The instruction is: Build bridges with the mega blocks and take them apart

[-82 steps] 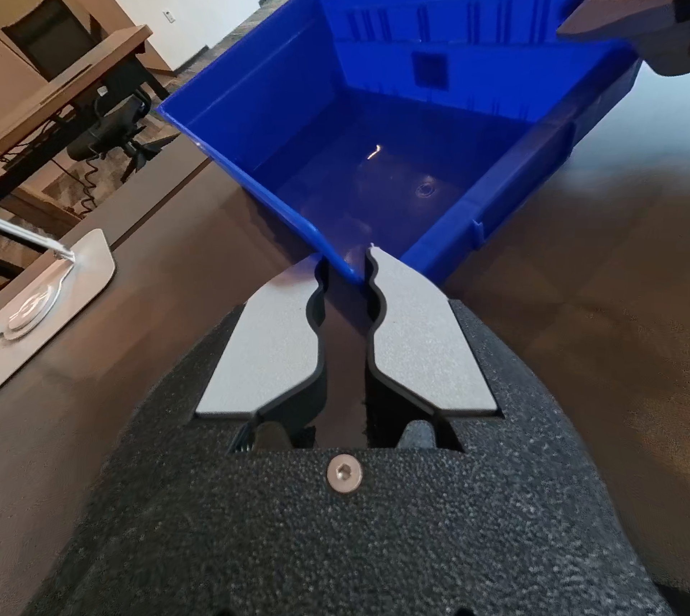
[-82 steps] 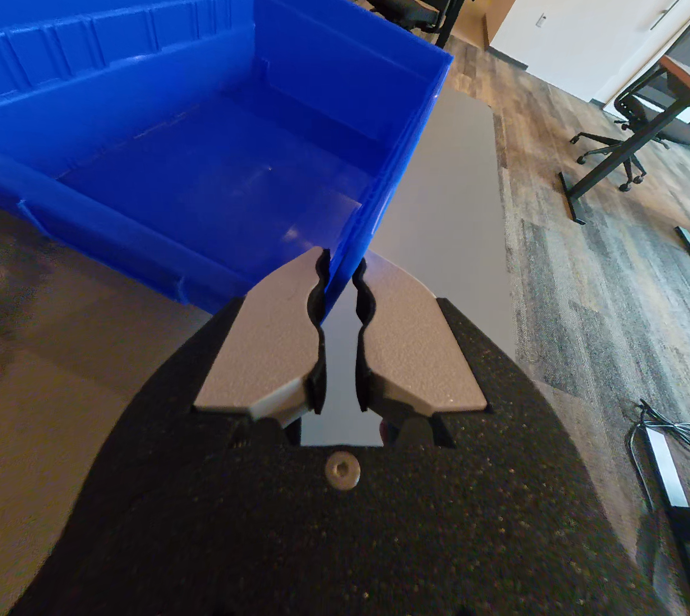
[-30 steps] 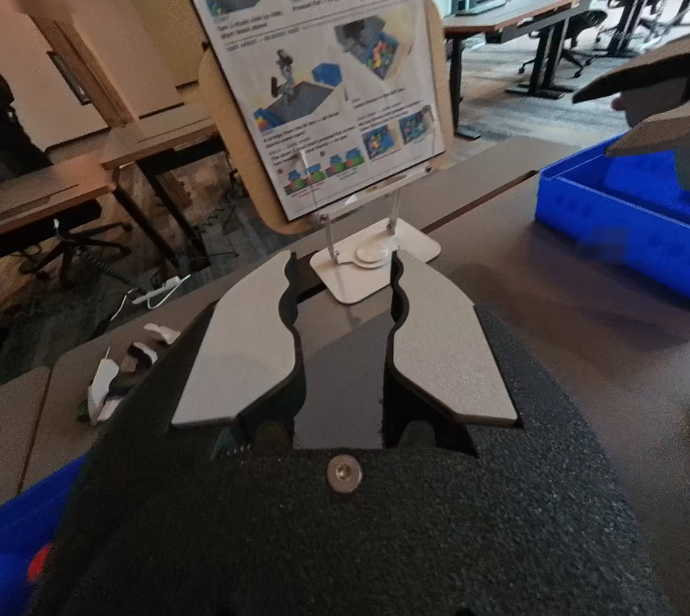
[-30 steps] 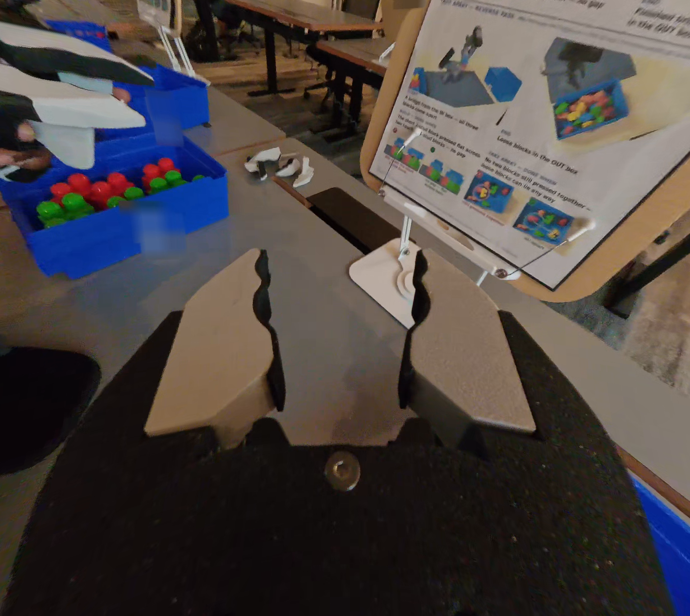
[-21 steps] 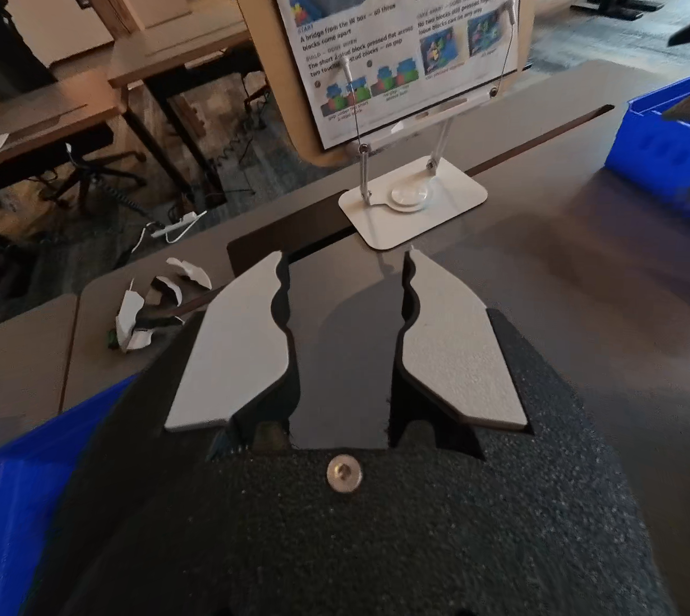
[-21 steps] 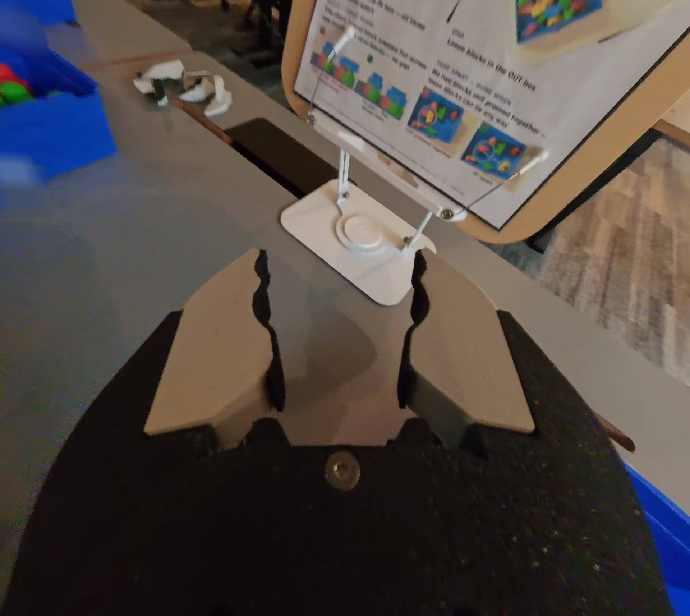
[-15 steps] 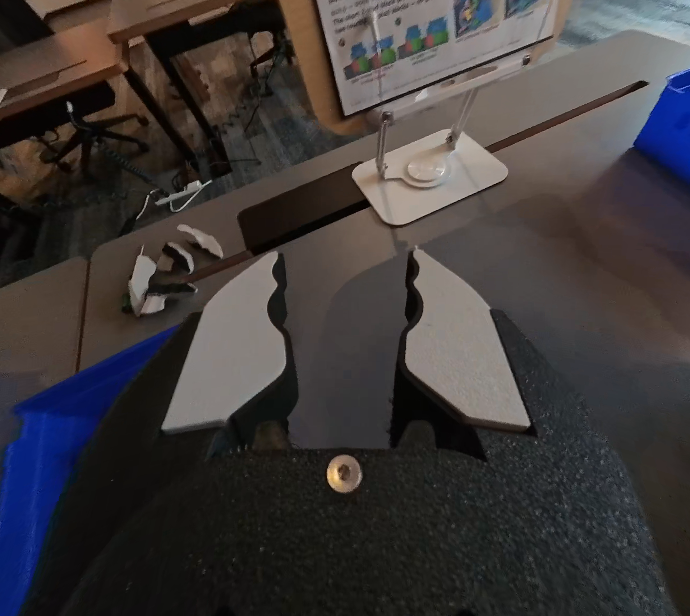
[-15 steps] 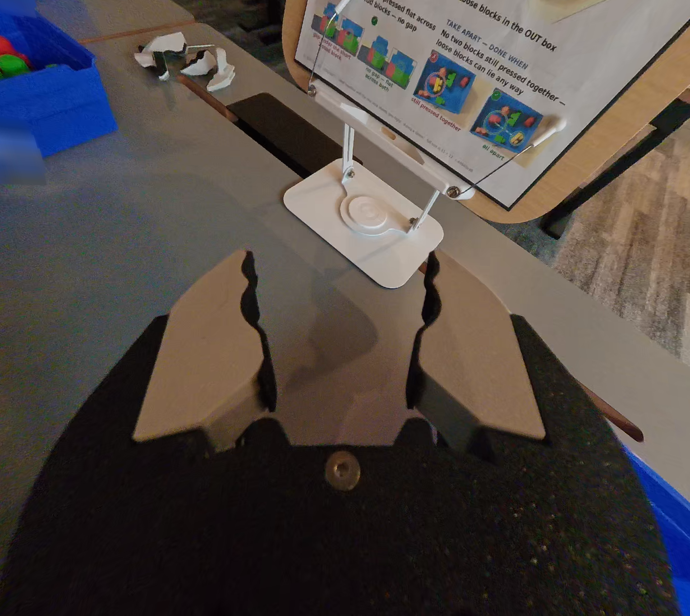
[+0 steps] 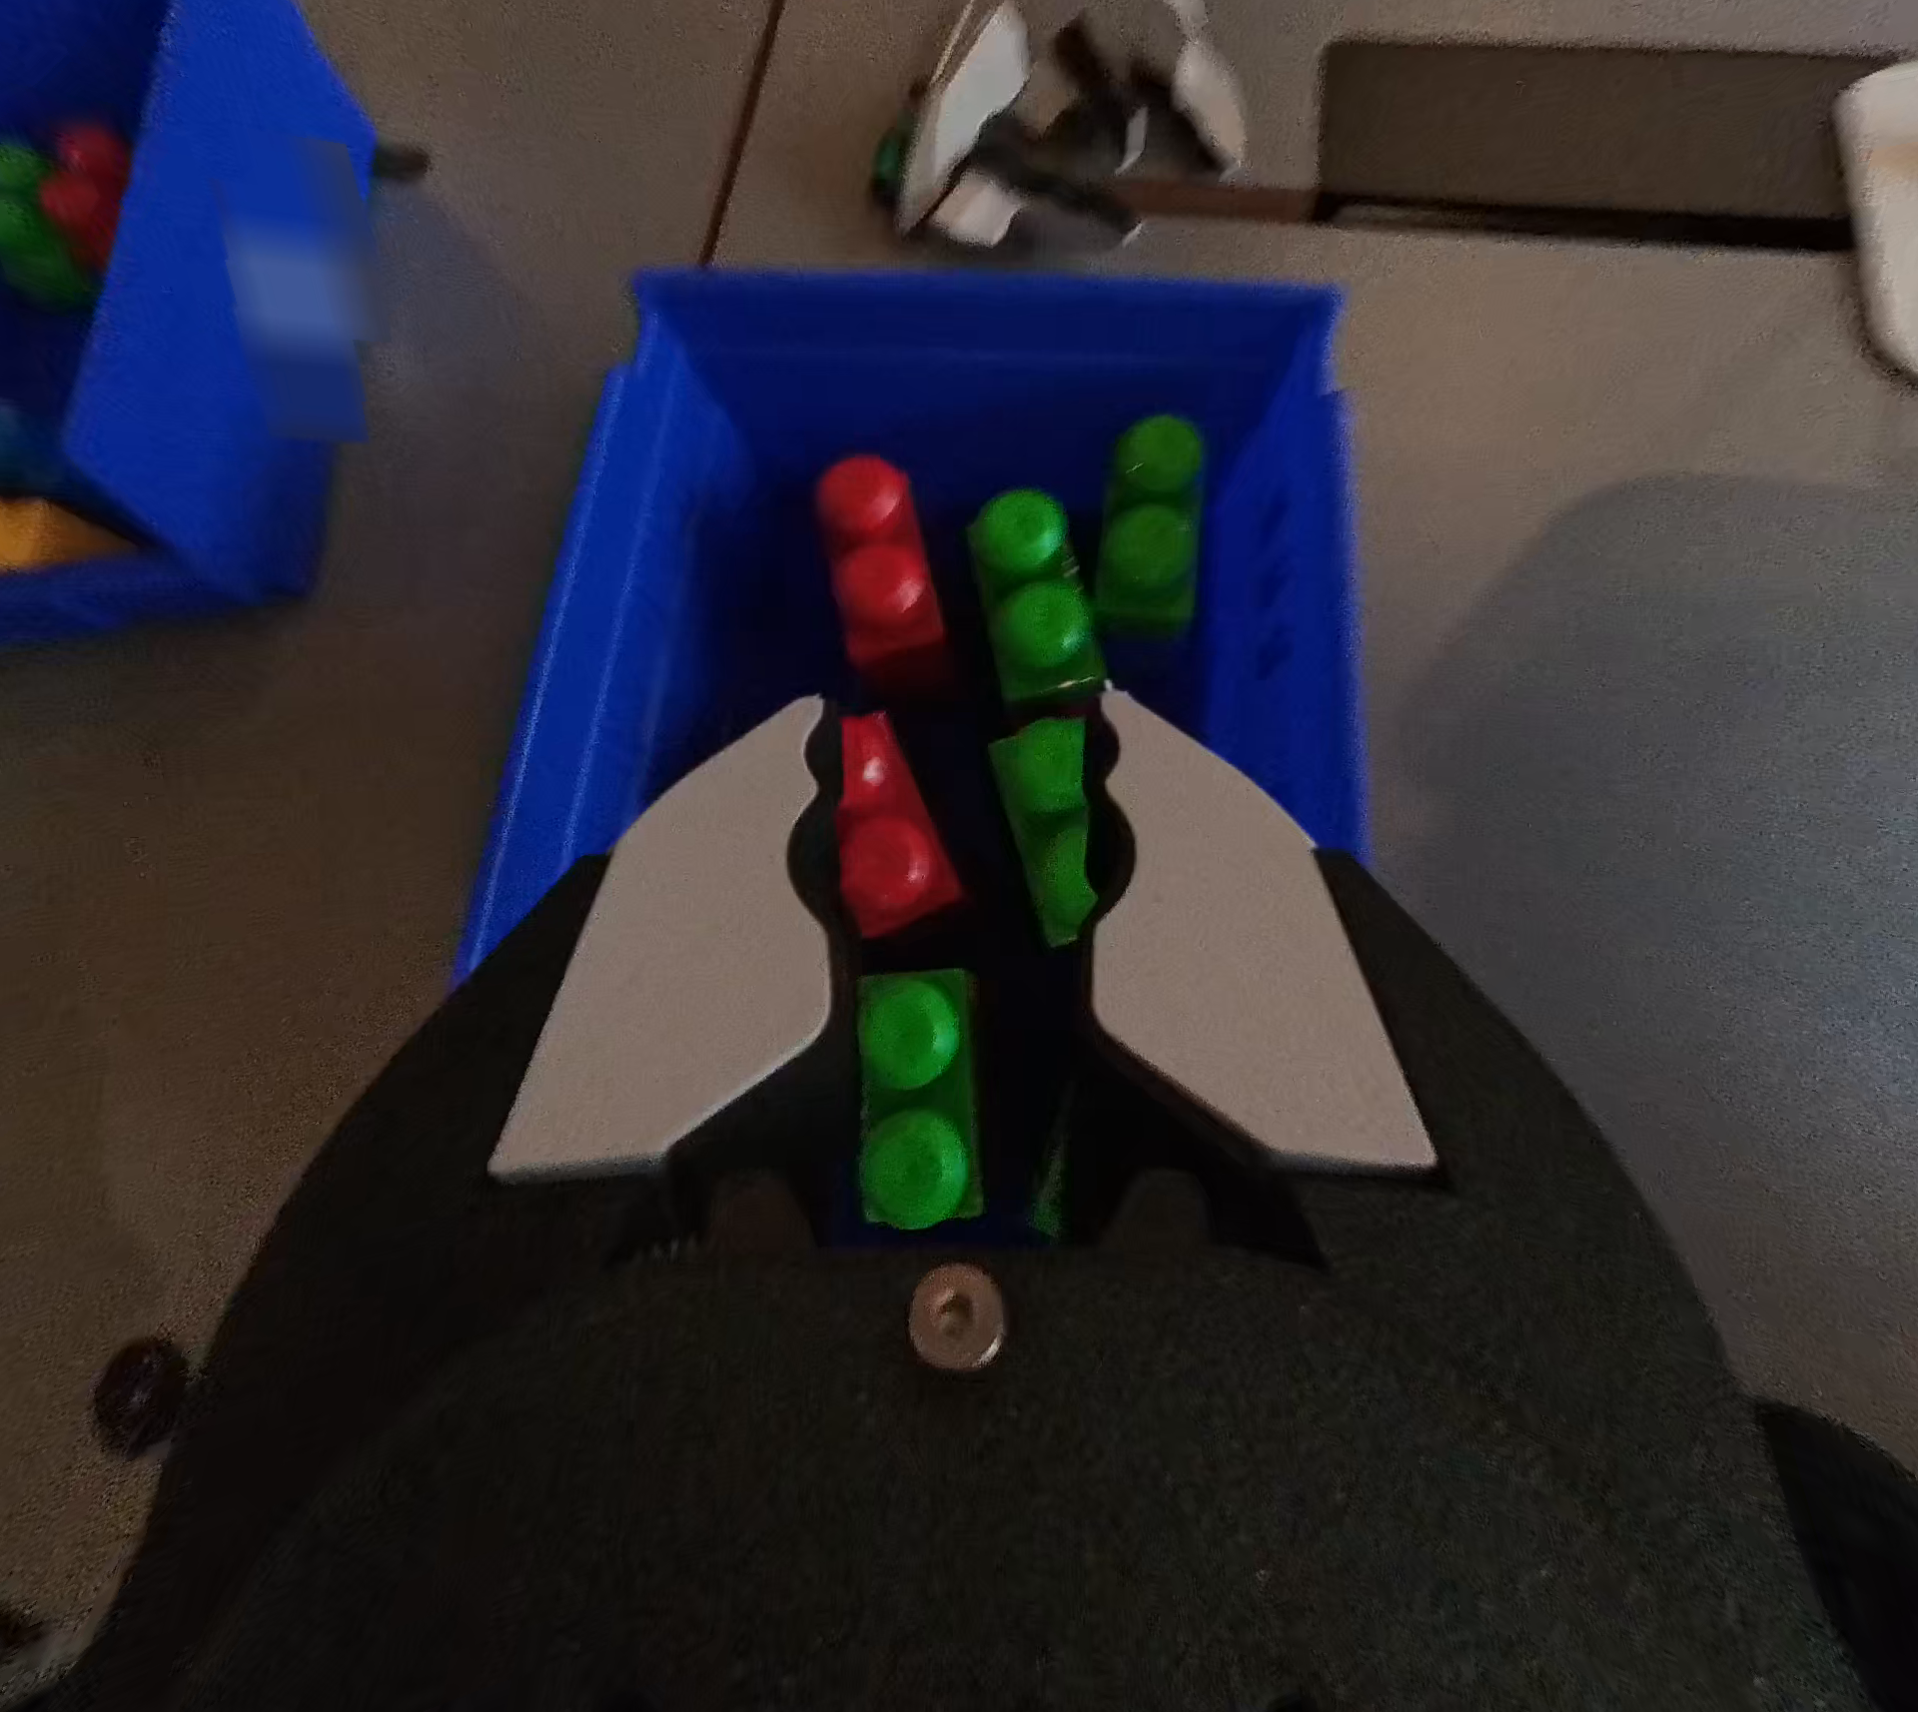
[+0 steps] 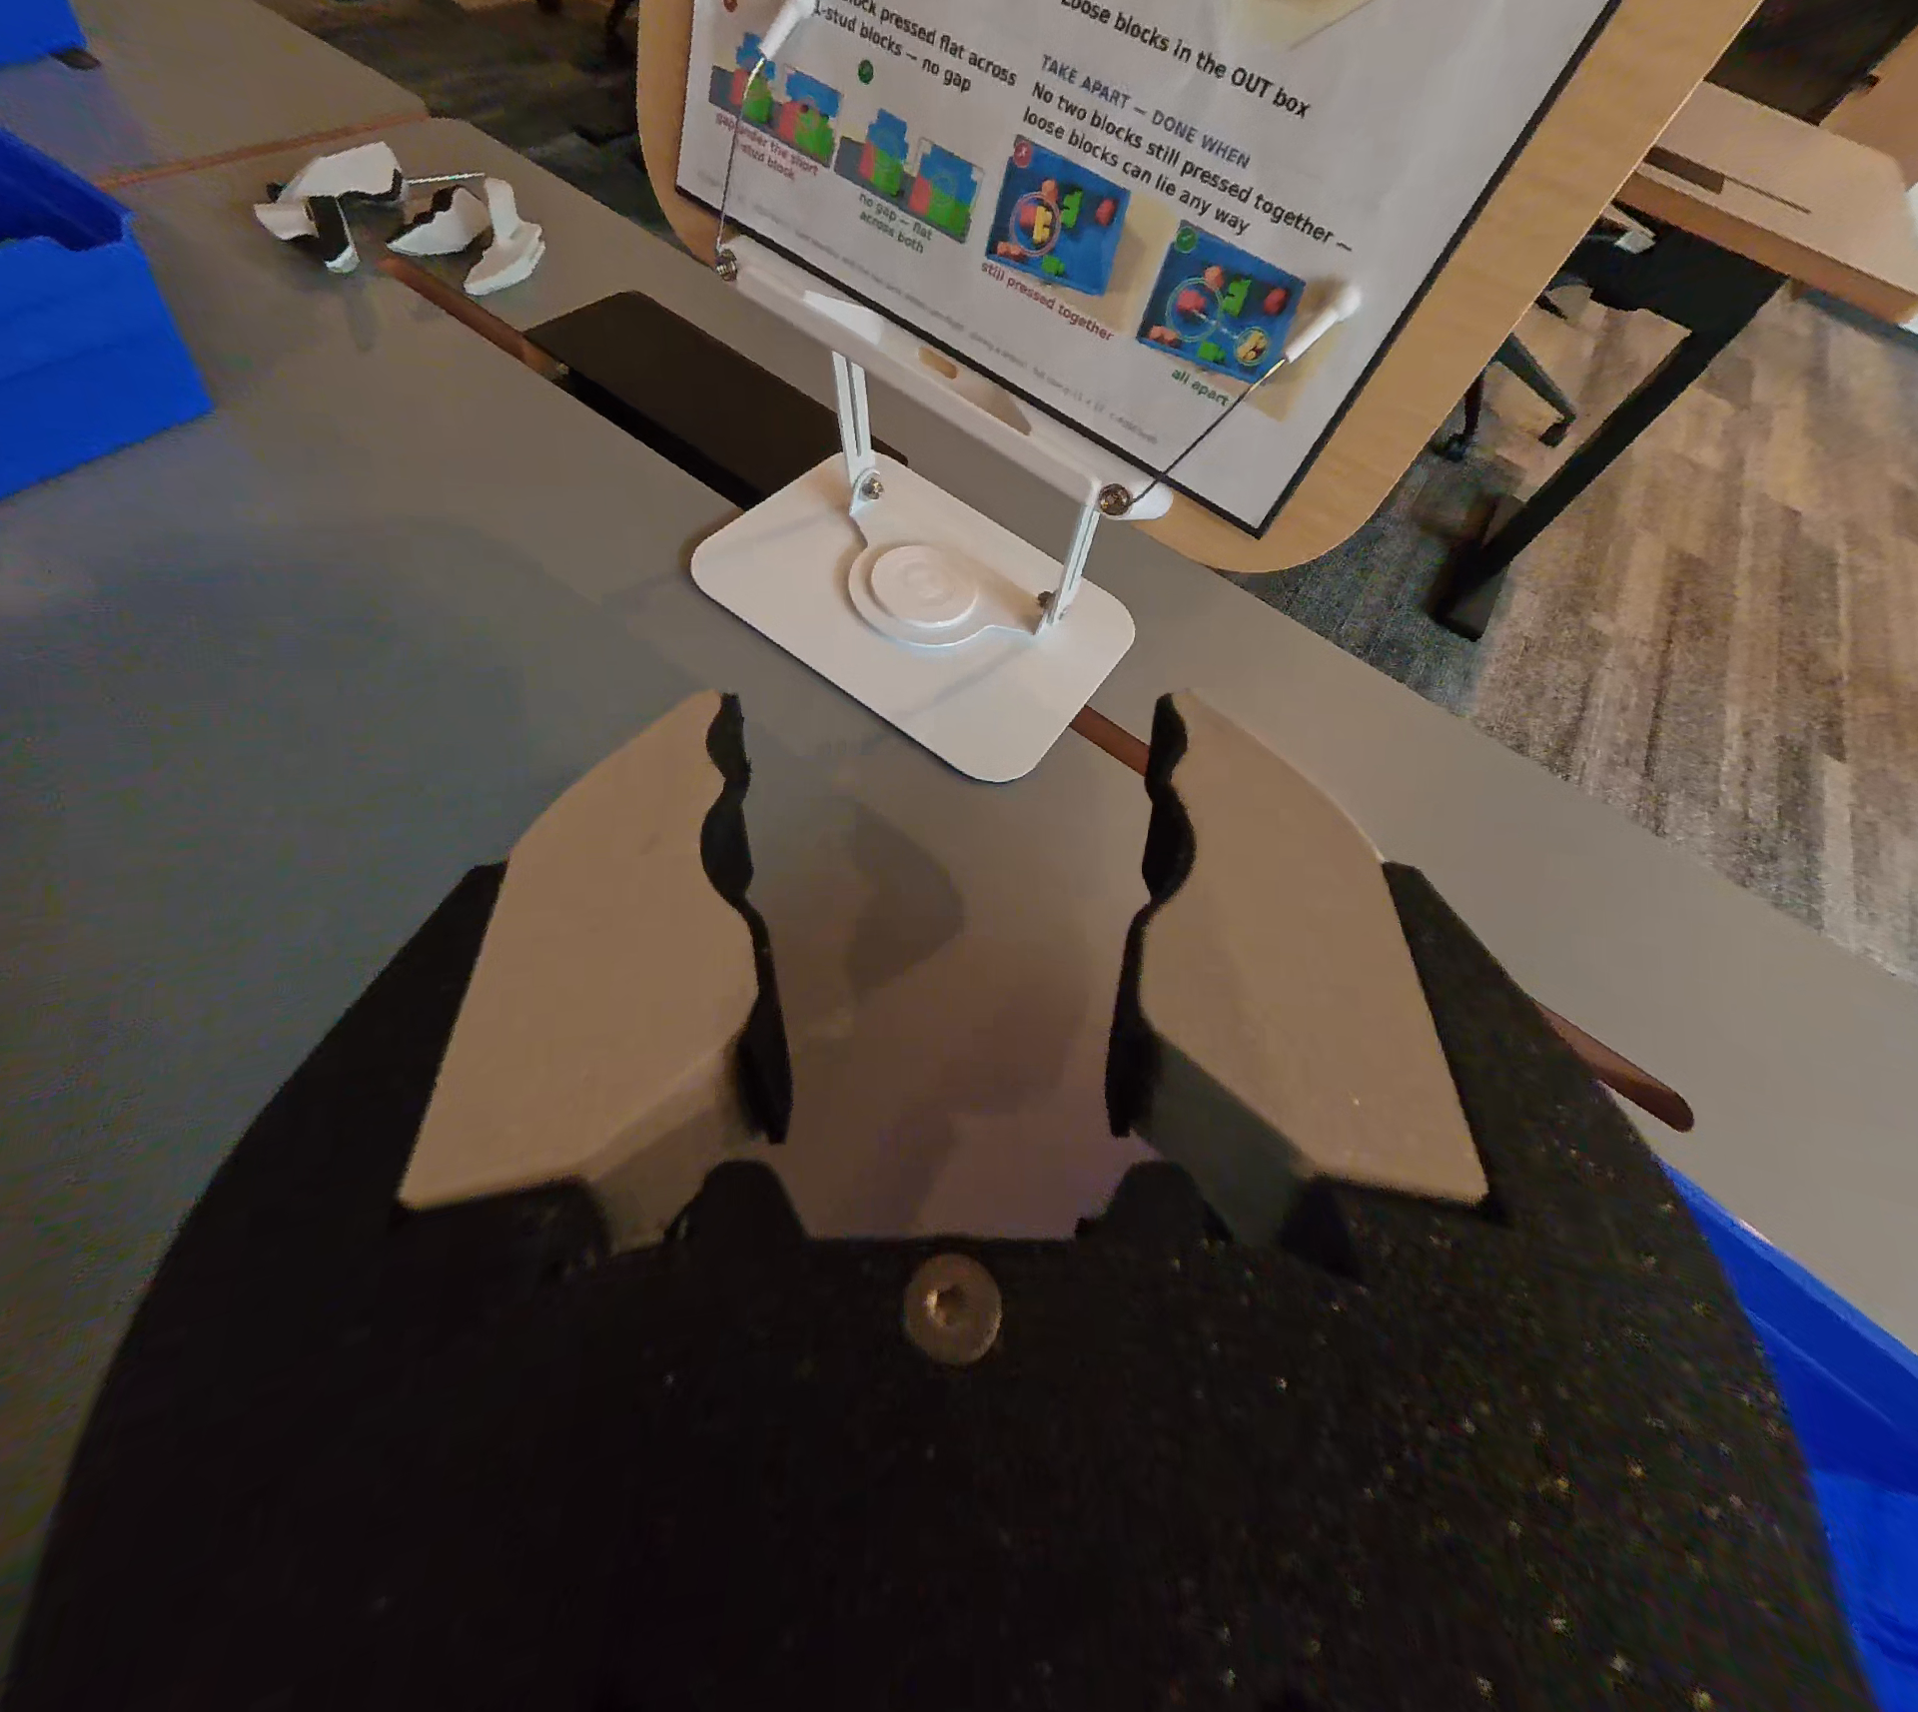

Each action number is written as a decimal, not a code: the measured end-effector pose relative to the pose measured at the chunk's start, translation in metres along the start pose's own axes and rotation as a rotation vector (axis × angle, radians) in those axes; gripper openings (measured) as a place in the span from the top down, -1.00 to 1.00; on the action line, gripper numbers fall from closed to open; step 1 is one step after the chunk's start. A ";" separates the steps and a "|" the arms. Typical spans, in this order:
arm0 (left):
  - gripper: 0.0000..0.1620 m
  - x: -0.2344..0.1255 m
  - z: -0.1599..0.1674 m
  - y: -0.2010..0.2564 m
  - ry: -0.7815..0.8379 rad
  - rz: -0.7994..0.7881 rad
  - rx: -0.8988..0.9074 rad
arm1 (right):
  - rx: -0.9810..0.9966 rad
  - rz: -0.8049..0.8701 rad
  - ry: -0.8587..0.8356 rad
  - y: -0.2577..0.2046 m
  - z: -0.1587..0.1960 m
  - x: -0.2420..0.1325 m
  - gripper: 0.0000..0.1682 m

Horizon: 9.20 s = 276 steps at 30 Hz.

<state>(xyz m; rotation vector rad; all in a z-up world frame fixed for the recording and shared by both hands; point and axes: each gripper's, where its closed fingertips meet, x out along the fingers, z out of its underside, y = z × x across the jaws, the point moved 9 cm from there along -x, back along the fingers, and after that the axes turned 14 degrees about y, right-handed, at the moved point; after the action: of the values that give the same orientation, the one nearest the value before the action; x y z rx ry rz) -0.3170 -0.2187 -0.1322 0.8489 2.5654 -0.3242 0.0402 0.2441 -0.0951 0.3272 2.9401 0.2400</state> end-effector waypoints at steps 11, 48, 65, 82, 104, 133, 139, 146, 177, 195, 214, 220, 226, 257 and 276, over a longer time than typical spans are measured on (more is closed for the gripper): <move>0.42 0.056 0.043 -0.023 -0.281 -0.109 -0.007 | -0.042 -0.010 -0.017 -0.011 0.001 0.013 0.14; 0.56 0.030 0.011 -0.028 0.001 0.002 -0.053 | -0.051 -0.111 0.007 -0.022 0.001 0.019 0.16; 0.57 -0.053 -0.082 0.210 0.675 1.361 -0.025 | 0.138 -0.781 0.392 -0.116 -0.036 0.025 0.15; 0.55 -0.060 -0.068 0.261 0.533 1.613 0.030 | 0.142 -0.948 0.472 -0.133 -0.044 0.014 0.57; 0.59 -0.063 -0.064 0.264 0.530 1.610 0.135 | 0.223 -1.007 0.510 -0.129 -0.043 0.015 0.53; 0.57 -0.066 -0.060 0.265 0.450 1.635 0.218 | 0.140 -1.055 0.425 -0.141 -0.040 0.016 0.57; 0.57 -0.065 -0.078 0.160 0.710 1.460 0.019 | 0.250 -0.857 0.655 -0.044 -0.042 -0.031 0.57; 0.56 -0.067 -0.076 0.186 0.628 1.471 0.099 | -0.060 -0.367 0.296 -0.013 -0.035 -0.066 0.58; 0.56 -0.070 -0.070 0.206 0.566 1.403 0.256 | 0.345 0.414 -0.314 0.137 0.115 -0.081 0.30; 0.56 -0.076 -0.035 0.279 0.331 1.533 0.622 | -0.119 -0.967 0.257 -0.173 -0.049 -0.002 0.50; 0.55 -0.077 -0.046 0.274 0.442 1.507 0.540 | -0.015 -0.982 0.446 -0.136 -0.050 -0.005 0.58; 0.55 -0.071 -0.025 0.291 0.259 1.422 0.765 | -0.337 -0.845 0.135 -0.152 -0.036 -0.005 0.37; 0.55 -0.067 -0.020 0.298 0.256 1.392 0.822 | -0.421 -0.899 0.041 -0.163 -0.027 -0.001 0.61; 0.60 -0.083 -0.083 0.150 0.743 0.810 0.239 | 0.204 0.488 -0.739 0.076 0.189 -0.156 0.60; 0.59 -0.059 -0.019 0.009 0.258 0.236 0.117 | -0.221 0.305 -0.256 -0.001 -0.001 -0.125 0.32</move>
<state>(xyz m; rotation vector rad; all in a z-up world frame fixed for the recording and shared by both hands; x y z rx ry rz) -0.2742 -0.2354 -0.0898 1.3001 2.6592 -0.3123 0.1599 0.2139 -0.0752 0.7146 2.5726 0.5171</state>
